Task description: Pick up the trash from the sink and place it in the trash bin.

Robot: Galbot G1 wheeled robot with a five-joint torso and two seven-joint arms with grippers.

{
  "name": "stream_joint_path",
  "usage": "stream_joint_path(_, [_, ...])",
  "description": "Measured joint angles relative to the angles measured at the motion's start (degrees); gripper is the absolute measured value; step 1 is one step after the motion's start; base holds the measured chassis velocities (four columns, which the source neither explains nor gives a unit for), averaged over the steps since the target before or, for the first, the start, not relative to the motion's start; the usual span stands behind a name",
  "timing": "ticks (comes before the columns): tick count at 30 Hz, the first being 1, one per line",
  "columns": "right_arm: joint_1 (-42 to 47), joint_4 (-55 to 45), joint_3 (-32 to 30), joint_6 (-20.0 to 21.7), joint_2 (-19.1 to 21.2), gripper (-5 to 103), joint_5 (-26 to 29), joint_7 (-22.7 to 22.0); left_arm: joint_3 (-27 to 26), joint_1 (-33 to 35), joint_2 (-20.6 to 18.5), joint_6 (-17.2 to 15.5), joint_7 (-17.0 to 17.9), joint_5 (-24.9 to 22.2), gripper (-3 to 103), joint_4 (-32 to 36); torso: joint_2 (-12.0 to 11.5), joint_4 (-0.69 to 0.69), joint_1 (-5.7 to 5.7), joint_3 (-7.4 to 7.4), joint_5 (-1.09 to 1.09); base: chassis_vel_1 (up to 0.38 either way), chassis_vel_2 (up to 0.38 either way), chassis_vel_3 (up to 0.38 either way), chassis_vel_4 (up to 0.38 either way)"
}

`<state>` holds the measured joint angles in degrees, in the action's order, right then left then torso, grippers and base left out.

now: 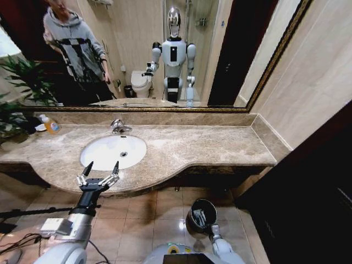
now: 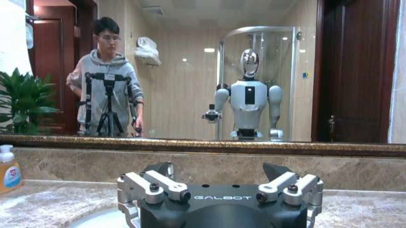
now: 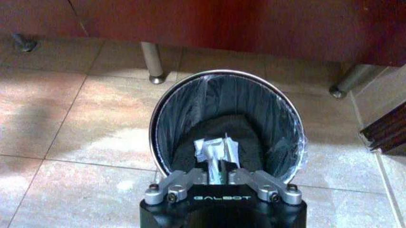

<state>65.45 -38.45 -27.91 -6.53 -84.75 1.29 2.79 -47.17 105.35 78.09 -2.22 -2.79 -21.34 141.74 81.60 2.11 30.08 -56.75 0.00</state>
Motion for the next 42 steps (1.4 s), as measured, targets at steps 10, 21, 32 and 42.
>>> stream_joint_path(10, [1.9,-2.7,-0.2,-1.1,0.1,53,-0.5,-0.2,0.0,0.0,0.0,0.0,0.0,0.0,100,0.0,0.0,0.0,0.0,0.0,0.0,0.0,0.0,0.0,0.0])
stream_joint_path(21, [8.6,-14.7,-0.7,-0.8,0.5,91,0.5,-2.4,0.0,0.0,0.0,0.0,0.0,0.0,100,0.0,0.0,0.0,0.0,0.0,0.01,0.0,0.0,0.0,0.0])
stream_joint_path(32, [18.2,-37.7,-2.4,-5.5,0.8,100,2.3,-9.5,0.0,0.0,0.0,0.0,0.0,0.0,100,0.0,0.0,0.01,0.0,0.01,0.0,0.0,0.0,0.0,0.0])
stream_joint_path(42, [31.2,-65.6,-2.2,-3.9,0.1,100,4.1,-10.3,0.0,0.0,0.0,0.0,0.0,0.0,100,0.0,0.0,0.0,0.0,0.0,0.01,0.0,0.0,0.0,0.0])
